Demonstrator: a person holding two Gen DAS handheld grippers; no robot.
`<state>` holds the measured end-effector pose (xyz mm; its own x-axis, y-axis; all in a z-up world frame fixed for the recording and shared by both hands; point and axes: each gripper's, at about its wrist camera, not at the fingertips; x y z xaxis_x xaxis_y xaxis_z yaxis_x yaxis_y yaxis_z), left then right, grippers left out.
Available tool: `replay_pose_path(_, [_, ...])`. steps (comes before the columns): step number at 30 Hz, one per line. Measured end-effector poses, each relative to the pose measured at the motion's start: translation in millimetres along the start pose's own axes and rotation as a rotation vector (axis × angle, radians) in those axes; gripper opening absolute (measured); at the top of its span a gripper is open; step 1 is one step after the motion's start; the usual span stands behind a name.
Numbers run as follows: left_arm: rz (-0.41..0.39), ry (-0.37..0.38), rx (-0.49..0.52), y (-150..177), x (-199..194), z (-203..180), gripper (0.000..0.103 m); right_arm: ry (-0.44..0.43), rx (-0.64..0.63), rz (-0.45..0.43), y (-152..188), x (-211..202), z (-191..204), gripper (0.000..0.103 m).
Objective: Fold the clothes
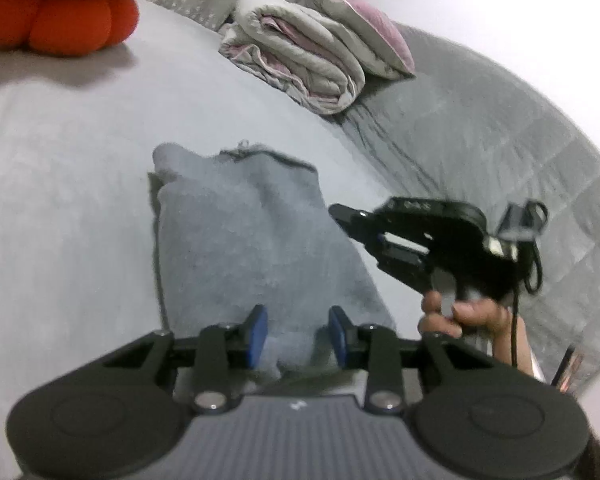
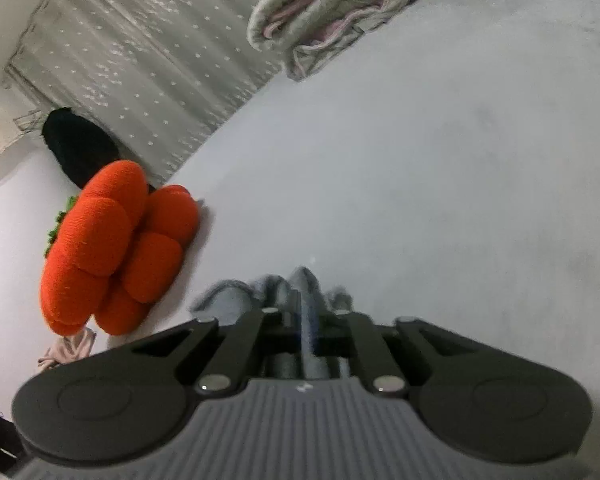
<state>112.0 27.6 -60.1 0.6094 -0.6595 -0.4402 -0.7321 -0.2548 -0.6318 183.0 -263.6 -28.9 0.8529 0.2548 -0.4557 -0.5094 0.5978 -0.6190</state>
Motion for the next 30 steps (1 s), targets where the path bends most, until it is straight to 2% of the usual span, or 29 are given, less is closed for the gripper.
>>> replay_pose_path(2, [-0.018,0.01,-0.026,-3.9,0.0,3.9,0.033,-0.023,-0.023,-0.01,-3.1,-4.8,7.2,0.015])
replay_pose_path(3, [-0.032,0.013,-0.034,-4.7,-0.8,4.4,0.033,-0.037,-0.028,-0.01,-3.8,-6.2,10.3,0.019])
replay_pose_path(4, [-0.046,0.015,-0.041,-5.1,-1.9,4.5,0.033,-0.051,-0.033,-0.009,-4.6,-7.5,13.5,0.025])
replay_pose_path(5, [-0.06,0.018,-0.048,-5.6,-2.9,4.5,0.033,-0.065,-0.04,-0.009,-5.1,-8.6,16.9,0.039])
replay_pose_path(6, [-0.07,0.022,-0.053,-5.6,-3.5,5.2,0.033,-0.067,-0.068,-0.003,-3.4,-6.9,23.6,0.042])
replay_pose_path(8, [-0.085,0.023,-0.057,-7.6,0.1,3.1,0.033,-0.069,-0.124,0.009,0.0,-3.5,37.0,0.042])
replay_pose_path(12, [-0.093,0.009,-0.062,-11.2,1.8,3.3,0.033,0.027,-0.238,0.055,11.1,0.0,49.3,0.042])
replay_pose_path(18, [-0.102,-0.027,-0.068,-15.4,-2.2,11.1,0.033,0.01,-0.102,0.155,17.0,-3.2,33.8,0.042])
replay_pose_path(22, [-0.118,-0.053,-0.069,-18.5,-3.2,14.3,0.033,-0.012,-0.094,0.187,23.6,-0.4,39.3,0.042])
replay_pose_path(23, [-0.125,-0.06,-0.07,-19.0,-3.7,15.0,0.033,-0.006,-0.106,0.191,26.7,1.1,40.9,0.035])
replay_pose_path(24, [-0.135,-0.068,-0.068,-19.4,-4.7,15.6,0.033,-0.013,-0.106,0.184,28.4,0.2,39.5,0.019])
replay_pose_path(26, [-0.163,-0.078,-0.066,-20.3,-7.5,15.4,0.033,-0.027,-0.105,0.168,31.5,-2.2,36.9,0.017])
replay_pose_path(27, [-0.175,-0.076,-0.065,-20.6,-8.6,15.6,0.033,-0.065,-0.08,0.143,26.1,-9.6,36.7,0.015])
replay_pose_path(30, [-0.173,-0.037,-0.056,-20.4,-7.0,14.1,0.033,-0.131,-0.071,0.09,9.9,-31.0,39.6,0.011])
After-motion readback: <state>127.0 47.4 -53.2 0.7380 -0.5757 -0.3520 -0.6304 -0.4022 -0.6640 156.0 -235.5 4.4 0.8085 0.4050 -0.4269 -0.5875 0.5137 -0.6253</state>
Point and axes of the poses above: each gripper's, at about its wrist camera, not at the fingertips, and x roughly the way its jaws point, z to its left, y to its underside, and after that the axes turned 3 degrees about -z, right-handed
